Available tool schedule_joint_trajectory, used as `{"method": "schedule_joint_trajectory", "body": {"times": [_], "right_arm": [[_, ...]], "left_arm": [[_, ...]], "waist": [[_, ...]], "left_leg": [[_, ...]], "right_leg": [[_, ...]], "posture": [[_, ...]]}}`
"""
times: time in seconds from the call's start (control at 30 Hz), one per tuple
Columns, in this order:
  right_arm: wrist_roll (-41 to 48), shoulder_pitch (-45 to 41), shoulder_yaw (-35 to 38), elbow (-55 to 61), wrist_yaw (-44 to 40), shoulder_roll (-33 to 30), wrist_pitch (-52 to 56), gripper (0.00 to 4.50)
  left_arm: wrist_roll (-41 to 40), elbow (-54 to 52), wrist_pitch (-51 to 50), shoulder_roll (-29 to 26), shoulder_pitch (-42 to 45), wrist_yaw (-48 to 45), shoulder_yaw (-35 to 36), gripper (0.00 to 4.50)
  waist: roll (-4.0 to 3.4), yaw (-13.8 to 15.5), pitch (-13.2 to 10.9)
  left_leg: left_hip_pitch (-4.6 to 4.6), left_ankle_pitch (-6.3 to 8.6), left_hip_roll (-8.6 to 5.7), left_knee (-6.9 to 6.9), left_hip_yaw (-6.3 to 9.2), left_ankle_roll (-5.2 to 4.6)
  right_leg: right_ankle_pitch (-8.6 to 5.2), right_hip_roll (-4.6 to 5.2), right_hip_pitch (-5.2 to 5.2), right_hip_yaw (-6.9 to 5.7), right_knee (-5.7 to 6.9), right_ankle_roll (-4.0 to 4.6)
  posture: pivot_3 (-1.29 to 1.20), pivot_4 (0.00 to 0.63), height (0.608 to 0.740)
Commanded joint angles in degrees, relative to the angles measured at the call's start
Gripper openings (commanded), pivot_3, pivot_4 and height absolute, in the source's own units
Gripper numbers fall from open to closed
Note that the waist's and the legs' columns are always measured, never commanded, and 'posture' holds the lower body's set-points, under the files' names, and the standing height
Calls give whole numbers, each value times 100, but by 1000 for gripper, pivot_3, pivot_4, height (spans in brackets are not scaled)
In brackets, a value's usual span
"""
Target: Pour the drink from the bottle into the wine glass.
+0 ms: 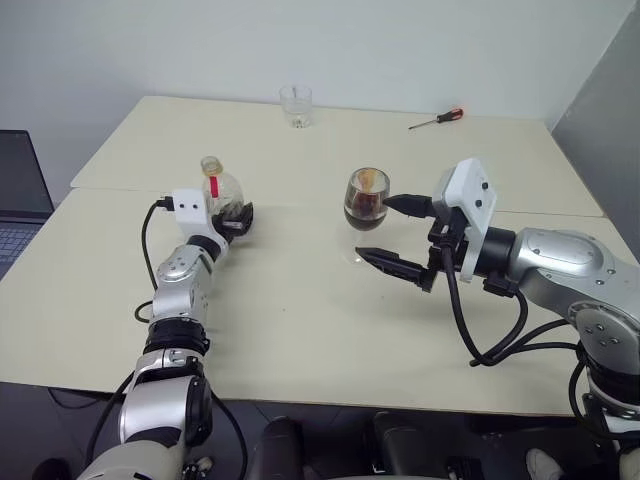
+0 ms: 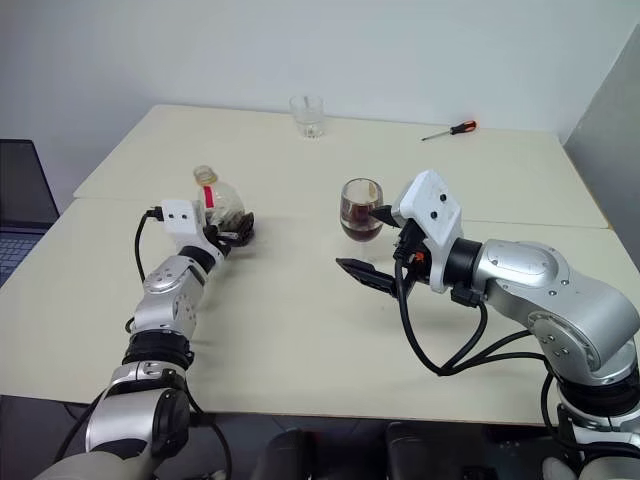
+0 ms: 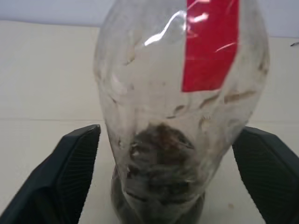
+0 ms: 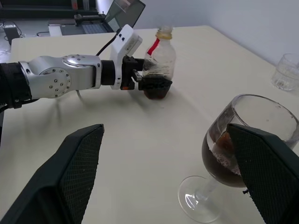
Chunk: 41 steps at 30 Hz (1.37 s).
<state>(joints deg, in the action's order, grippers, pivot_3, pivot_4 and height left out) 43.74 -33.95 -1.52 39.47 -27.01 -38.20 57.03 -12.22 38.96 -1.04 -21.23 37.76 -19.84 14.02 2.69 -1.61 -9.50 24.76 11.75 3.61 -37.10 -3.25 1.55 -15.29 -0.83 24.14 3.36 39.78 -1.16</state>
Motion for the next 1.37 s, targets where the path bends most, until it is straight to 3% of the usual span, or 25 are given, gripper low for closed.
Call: {"method": "schedule_joint_trajectory", "body": {"times": [0.03,0.23,0.33,0.57,0.67,0.77,0.97,1.07,1.37], "right_arm": [[-70,-83,34,49,-6,13,-98,4500],[-221,-135,-46,-167,-244,-21,-269,4500],[-351,-162,-41,-415,-554,-96,-480,4500],[-863,-208,-224,-1129,-1194,-213,-1152,4500],[-1085,-296,-160,-1464,-1469,-362,-1416,4500],[-1129,-256,166,-1694,-1786,-713,-1567,4500],[-622,46,1016,-2090,-2955,-1450,-1745,4500],[-638,160,1100,-2410,-3558,-1833,-1907,4500],[-721,326,1201,-2774,-4028,-2194,-2104,4500]], "left_arm": [[-45,-566,-127,-146,-61,-52,25,4472],[-137,-1547,-868,-424,-393,-433,-110,4472],[-231,-2489,-1639,-901,-803,-646,-24,4472],[-568,-3565,-2605,-1605,-1164,-915,266,4472],[-835,-4077,-3090,-2089,-1229,-1403,310,4472],[-1285,-4383,-3479,-2912,-1215,-2303,541,4472],[-2431,-4458,-4192,-4045,-543,-3937,596,4472],[-2504,-4152,-4156,-4413,-296,-4654,312,4472],[-1894,-3206,-3413,-4316,247,-5183,-439,4472]], "waist": [[0,-2,0],[0,-15,0],[0,-25,0],[0,-20,0],[0,-8,-1],[3,-14,-5],[-3,3,-9],[-12,-9,-13],[-26,-23,-20]], "left_leg": [[0,0,0,0,0,0],[-1,0,1,2,-1,0],[-2,0,2,3,-1,0],[-4,0,3,5,0,0],[-4,0,1,5,-1,0],[-1,1,4,8,-2,0],[-3,1,4,14,2,0],[-4,1,2,13,-3,-1],[-9,1,7,14,-9,-2]], "right_leg": [[0,0,0,1,0,0],[0,0,1,2,0,0],[-1,0,1,3,-1,1],[-3,0,2,0,-2,5],[-3,3,1,0,-5,5],[-5,1,6,-1,-7,7],[-18,2,0,-14,-22,3],[-19,2,-2,-9,-28,2],[-31,-8,5,2,-18,-1]], "posture": [[0,150,740],[0,150,740],[0,150,740],[0,150,740],[0,150,740],[0,150,740],[0,150,740],[0,150,740],[0,150,740]]}}
